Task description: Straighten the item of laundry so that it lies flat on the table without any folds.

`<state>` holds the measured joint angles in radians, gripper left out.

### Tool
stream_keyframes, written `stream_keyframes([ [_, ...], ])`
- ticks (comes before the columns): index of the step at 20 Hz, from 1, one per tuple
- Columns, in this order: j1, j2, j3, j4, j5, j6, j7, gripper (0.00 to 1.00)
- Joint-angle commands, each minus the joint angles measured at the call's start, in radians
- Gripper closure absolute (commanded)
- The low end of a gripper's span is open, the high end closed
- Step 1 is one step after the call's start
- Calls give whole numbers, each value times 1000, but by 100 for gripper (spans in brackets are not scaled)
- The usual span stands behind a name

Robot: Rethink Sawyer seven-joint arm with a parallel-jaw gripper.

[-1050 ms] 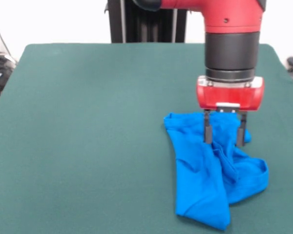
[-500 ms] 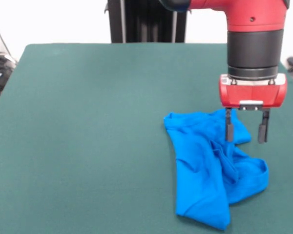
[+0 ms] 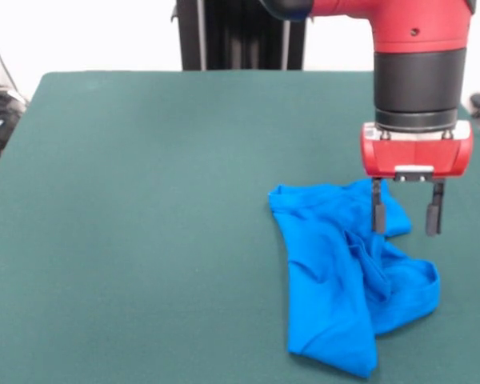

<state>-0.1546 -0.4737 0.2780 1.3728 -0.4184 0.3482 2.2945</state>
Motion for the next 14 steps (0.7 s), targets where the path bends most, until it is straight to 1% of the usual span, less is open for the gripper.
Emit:
stream_keyframes([
  [1,-6,42,128,81,-29,124,-172,0],
  [14,6,55,120,55,-54,128,-148,0],
])
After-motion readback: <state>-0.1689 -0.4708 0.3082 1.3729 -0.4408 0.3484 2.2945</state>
